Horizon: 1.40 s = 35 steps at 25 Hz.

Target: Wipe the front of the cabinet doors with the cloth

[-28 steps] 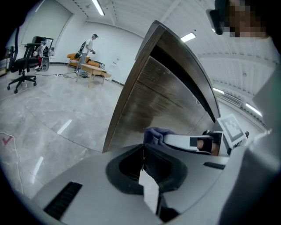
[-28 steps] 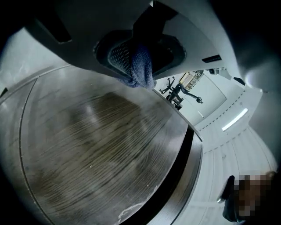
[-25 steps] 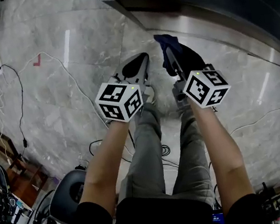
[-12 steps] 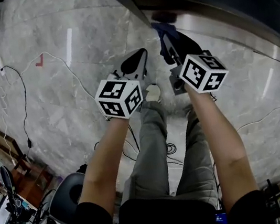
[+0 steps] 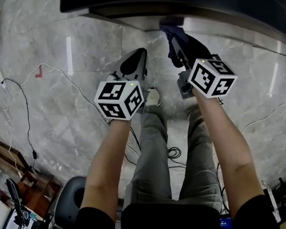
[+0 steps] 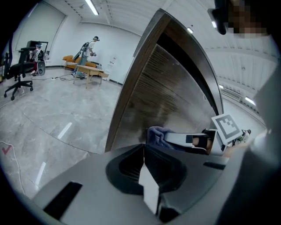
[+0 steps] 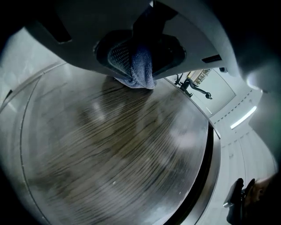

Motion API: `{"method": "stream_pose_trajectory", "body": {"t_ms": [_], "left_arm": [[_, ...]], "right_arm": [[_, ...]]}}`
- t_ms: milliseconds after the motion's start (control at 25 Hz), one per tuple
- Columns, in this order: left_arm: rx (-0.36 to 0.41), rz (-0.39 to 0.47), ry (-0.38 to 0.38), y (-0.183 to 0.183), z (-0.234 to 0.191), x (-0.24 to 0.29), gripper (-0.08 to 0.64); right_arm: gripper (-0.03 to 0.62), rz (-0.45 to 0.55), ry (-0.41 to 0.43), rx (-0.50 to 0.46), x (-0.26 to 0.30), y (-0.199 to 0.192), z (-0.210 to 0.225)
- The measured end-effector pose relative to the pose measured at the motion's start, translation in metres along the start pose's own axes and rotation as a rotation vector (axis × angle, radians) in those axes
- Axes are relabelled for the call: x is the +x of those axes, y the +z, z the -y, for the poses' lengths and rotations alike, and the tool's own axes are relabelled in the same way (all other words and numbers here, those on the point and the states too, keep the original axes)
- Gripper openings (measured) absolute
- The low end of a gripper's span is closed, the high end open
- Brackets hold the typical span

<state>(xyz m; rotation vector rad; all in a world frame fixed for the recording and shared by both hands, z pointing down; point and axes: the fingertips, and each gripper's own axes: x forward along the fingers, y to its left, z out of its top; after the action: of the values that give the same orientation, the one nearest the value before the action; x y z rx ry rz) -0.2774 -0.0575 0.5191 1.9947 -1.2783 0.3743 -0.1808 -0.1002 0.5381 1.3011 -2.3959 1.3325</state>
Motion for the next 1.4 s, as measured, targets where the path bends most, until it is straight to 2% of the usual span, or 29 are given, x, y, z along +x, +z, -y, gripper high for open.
{"method": "stream_pose_trajectory", "body": {"t_ms": [320, 760, 1400], "left_arm": [[0.035, -0.027, -0.051, -0.001, 0.052, 0.025, 0.009], [0.072, -0.050, -0.110, -0.007, 0.125, 0.062, 0.009], [0.105, -0.090, -0.145, -0.010, 0.179, 0.094, 0.009]], "right_arm": [[0.084, 0.060, -0.044, 0.060, -0.047, 0.022, 0.044], [0.084, 0.112, -0.067, 0.074, -0.096, 0.048, 0.095], [0.084, 0.141, -0.112, 0.106, -0.136, 0.061, 0.140]]}}
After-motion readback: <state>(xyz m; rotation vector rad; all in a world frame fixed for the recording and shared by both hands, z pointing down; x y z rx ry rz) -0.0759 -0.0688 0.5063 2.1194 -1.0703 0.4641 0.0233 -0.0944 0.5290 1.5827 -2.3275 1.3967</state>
